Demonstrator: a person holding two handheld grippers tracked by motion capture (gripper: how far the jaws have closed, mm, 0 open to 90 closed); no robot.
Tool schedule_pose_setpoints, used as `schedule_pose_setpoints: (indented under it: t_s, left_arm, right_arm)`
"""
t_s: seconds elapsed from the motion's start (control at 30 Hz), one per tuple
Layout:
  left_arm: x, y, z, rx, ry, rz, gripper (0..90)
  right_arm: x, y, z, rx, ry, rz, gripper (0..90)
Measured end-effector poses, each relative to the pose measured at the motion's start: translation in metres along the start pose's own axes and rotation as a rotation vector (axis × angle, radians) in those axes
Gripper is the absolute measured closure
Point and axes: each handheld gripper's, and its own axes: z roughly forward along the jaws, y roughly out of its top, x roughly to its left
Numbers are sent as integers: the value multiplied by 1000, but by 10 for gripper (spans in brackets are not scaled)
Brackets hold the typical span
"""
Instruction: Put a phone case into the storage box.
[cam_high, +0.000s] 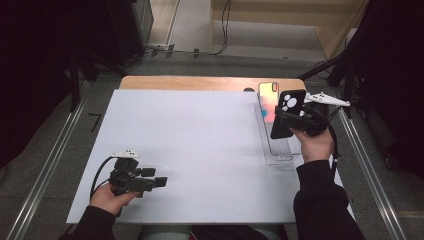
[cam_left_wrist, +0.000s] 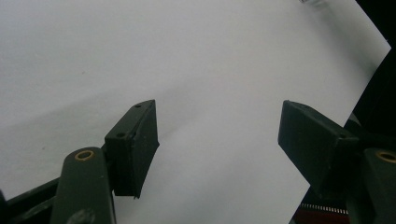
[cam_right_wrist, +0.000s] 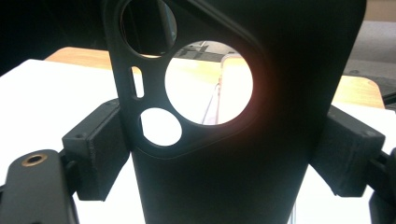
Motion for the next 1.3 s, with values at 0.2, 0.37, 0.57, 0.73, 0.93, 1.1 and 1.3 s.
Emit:
schedule_pose_setpoints:
  t_s: [0.2,0.37,0.57,0.73,0.93,1.1,1.3]
  left_arm:
    - [-1,0,3,11,-2,6,289]
    - [-1,0,2,-1,-16,7,289]
    - [-1,1,2,-3,-15,8,289]
    - [-1,0,4,9,-10,9,289]
    - [-1,1,3,5,-8,9,289]
    - [-1,0,3,7,-9,10,289]
    - [-2,0,4,8,-14,12,289]
  right_arm:
    - [-4,0,25,34,-23,-3,129]
    - [-9,-5,50,50,-51,29,129]
    - [-13,-5,71,73,-76,46,129]
    - [-20,0,87,100,-97,47,129]
    - [-27,1,107,140,-113,57,129]
    - [-26,3,122,153,-116,52,129]
    - [-25,9,135,169,-127,49,131]
